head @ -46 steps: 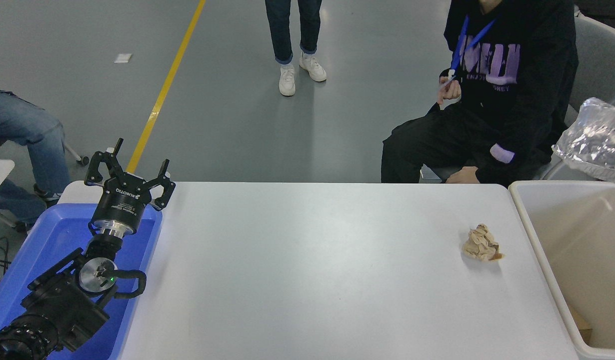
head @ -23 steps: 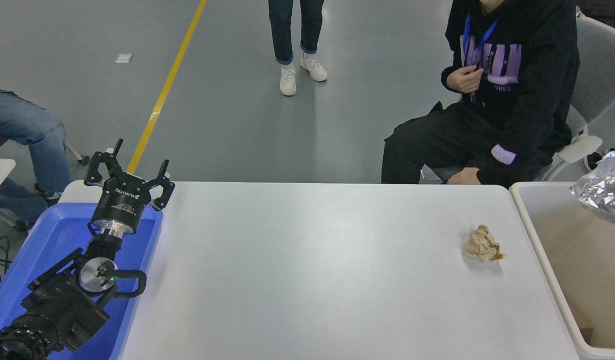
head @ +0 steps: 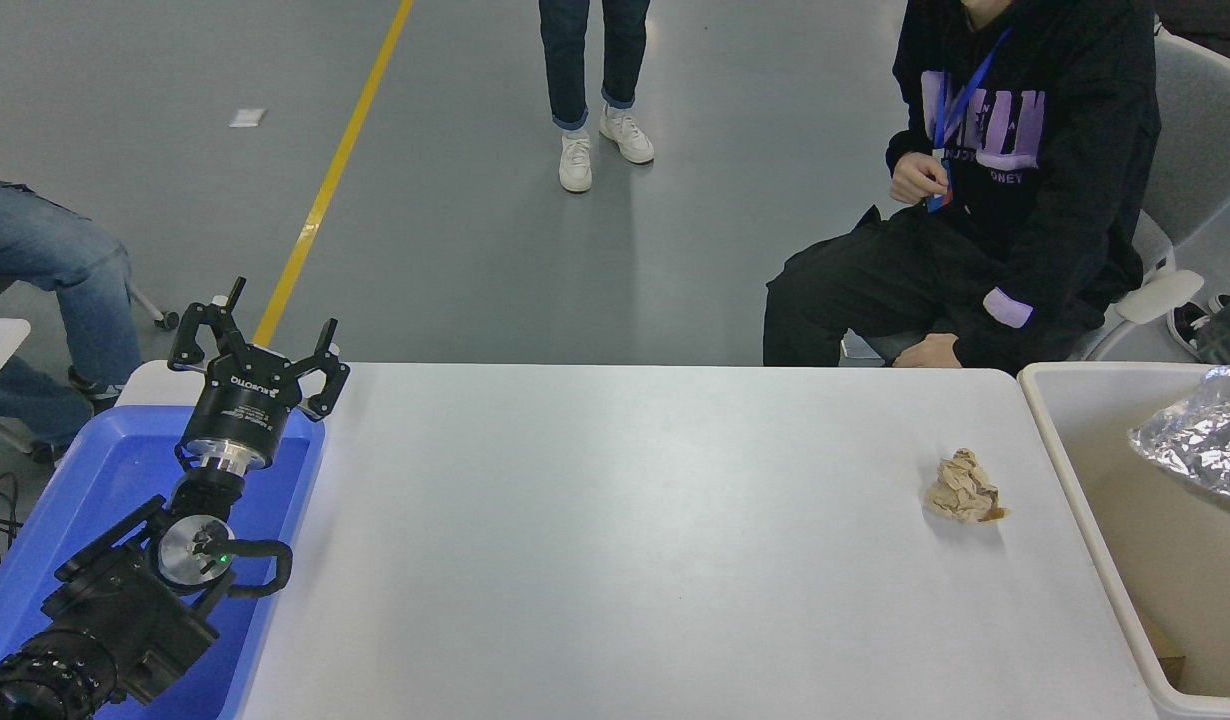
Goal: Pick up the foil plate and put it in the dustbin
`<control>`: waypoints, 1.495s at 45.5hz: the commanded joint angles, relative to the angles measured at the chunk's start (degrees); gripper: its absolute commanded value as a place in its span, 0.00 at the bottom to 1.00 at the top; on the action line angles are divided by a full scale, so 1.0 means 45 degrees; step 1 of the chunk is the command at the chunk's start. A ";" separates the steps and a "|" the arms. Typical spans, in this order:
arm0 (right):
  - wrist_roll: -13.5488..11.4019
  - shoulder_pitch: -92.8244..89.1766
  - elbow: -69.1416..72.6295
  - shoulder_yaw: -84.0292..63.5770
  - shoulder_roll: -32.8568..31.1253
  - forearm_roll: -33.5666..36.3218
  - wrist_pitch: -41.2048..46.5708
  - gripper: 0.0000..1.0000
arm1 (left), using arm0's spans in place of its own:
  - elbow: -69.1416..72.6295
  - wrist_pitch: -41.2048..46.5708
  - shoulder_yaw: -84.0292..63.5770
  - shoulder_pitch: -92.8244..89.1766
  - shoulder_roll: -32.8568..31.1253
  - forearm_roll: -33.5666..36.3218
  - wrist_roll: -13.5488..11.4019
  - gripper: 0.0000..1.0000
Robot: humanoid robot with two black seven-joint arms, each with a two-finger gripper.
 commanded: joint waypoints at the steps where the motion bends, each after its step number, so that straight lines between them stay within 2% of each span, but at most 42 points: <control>1: -0.0033 -0.0665 -0.0616 0.0505 0.0580 0.0035 -0.0469 0.00 | 0.0000 0.0019 0.0000 0.0000 0.0001 0.0000 -0.0008 0.98; 8: -0.0014 -0.0665 -0.0616 0.0545 0.0678 0.0035 -0.0723 0.01 | 0.0000 0.0020 0.0000 0.0000 0.0001 0.0000 0.0012 0.98; 11: -0.0014 -0.0665 -0.0636 0.0428 0.0619 -0.0121 -0.1210 0.48 | 0.0000 0.0000 0.0000 0.0000 0.0001 0.0000 0.0012 0.98; 12: -0.0014 -0.0665 -0.0636 0.0428 0.0619 -0.0160 -0.1927 0.78 | 0.0000 0.0019 0.0000 0.0000 0.0001 0.0000 -0.0008 0.98; 14: -0.0014 -0.0665 -0.0597 0.0427 0.0658 -0.0160 -0.2537 0.89 | 0.0000 0.0000 0.0000 0.0000 0.0001 0.0000 -0.0008 0.98; 18: 0.0006 -0.0665 -0.0558 0.0408 0.0658 -0.0180 -0.3301 0.96 | 0.0000 0.0000 0.0000 0.0000 0.0001 0.0000 -0.0008 0.98; 34: 0.0006 -0.0528 -0.0012 0.0408 0.0502 -0.0199 -0.3360 0.99 | 0.0000 0.0019 0.0000 0.0000 0.0001 0.0000 -0.0008 0.98; 39: 0.0006 0.0095 0.0846 0.0194 -0.0121 -0.0783 -0.3302 1.00 | 0.0000 0.0000 0.0000 0.0000 0.0001 0.0000 -0.0008 0.98; 46: 0.0006 0.2476 0.4632 -0.0606 -0.1879 -0.2892 -0.3321 1.00 | 0.0000 0.0000 0.0000 0.0000 0.0001 0.0000 0.0012 0.98; 52: 0.0064 0.4937 0.7720 -0.2010 -0.2955 -0.3324 -0.3302 1.00 | 0.0000 0.0000 0.0000 0.0000 0.0001 0.0019 0.0012 0.98; 62: 0.0123 0.9857 1.1645 -0.7654 -0.2429 -0.3539 -0.3009 1.00 | 0.0000 0.0000 0.0000 0.0000 0.0001 0.0019 0.0012 0.98; 68: 0.0123 1.2516 1.3464 -0.9064 -0.2253 -0.3539 -0.2853 1.00 | 0.0000 0.0000 0.0000 0.0000 0.0001 0.0019 0.0012 0.98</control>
